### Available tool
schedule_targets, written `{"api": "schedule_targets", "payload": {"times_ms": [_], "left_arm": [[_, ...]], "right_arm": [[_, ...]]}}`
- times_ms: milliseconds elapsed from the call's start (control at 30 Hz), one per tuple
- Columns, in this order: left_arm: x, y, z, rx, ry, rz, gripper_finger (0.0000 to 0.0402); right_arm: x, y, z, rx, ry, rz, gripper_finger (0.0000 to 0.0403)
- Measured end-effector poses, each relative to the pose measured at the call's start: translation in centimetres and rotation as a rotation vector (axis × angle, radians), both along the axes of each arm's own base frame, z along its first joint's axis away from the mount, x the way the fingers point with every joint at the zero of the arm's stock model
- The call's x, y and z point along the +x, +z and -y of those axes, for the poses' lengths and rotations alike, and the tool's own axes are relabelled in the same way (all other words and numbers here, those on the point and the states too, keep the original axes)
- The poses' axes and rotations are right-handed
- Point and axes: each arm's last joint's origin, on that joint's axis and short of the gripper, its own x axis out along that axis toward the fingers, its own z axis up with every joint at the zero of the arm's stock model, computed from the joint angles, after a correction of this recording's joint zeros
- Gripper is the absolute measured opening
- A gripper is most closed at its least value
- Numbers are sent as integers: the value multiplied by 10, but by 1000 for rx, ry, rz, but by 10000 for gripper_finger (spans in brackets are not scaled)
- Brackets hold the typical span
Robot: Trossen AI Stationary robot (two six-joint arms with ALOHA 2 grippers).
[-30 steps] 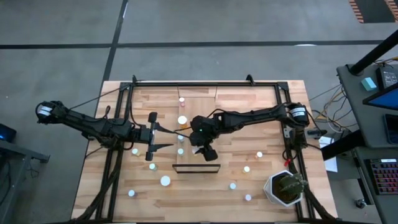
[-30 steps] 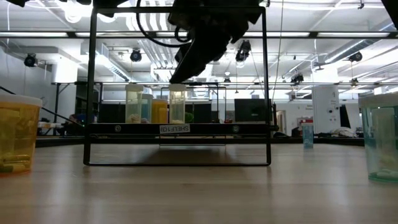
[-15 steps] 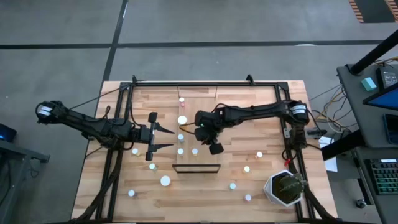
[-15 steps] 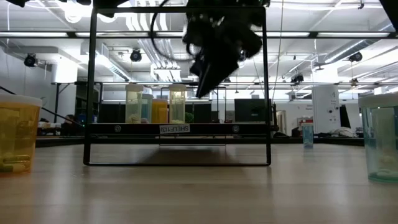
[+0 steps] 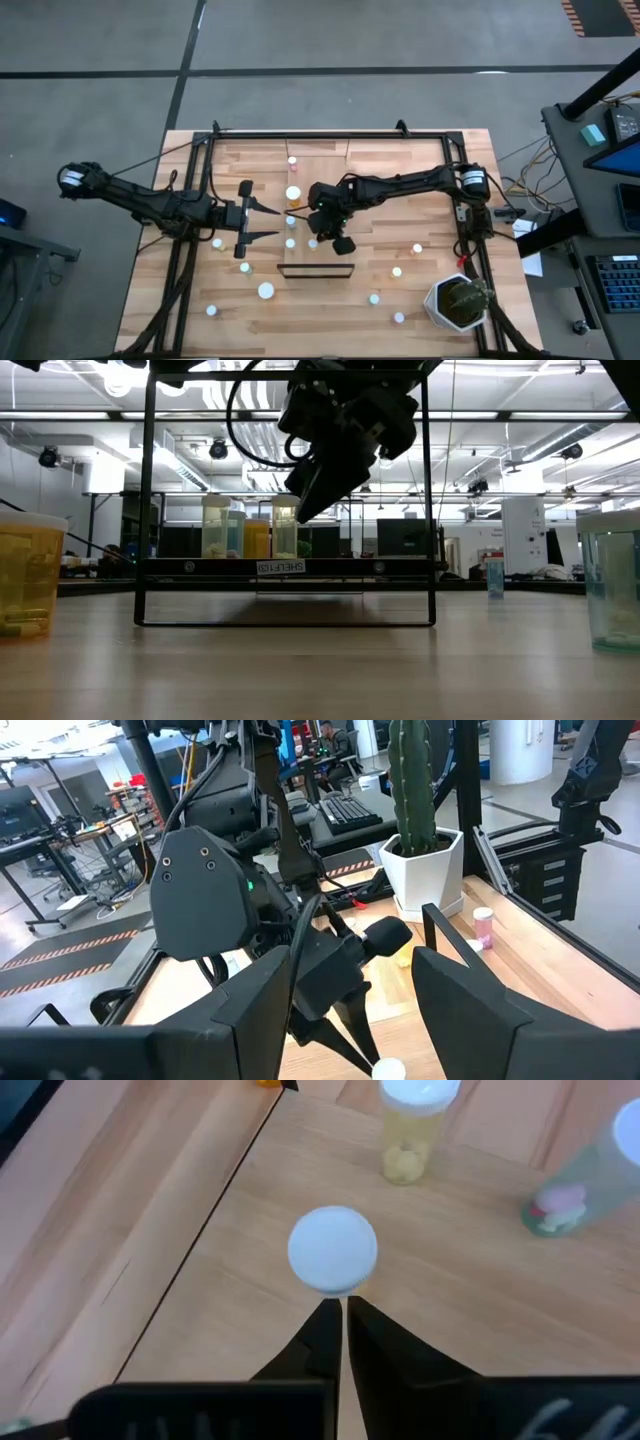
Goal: Pick and place medicine bottles onto shelf by color
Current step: Put the yellow pill bottle on the shelf
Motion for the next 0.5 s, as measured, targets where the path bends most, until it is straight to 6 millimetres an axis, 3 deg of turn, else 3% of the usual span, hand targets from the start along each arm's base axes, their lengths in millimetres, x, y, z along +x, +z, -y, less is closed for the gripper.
{"api": "schedule_targets", "payload": {"times_ms": [500], "left_arm": [[0, 0, 0, 1, 0, 0, 194]], "right_arm": [[2, -1, -3, 5, 0, 6, 12]]}}
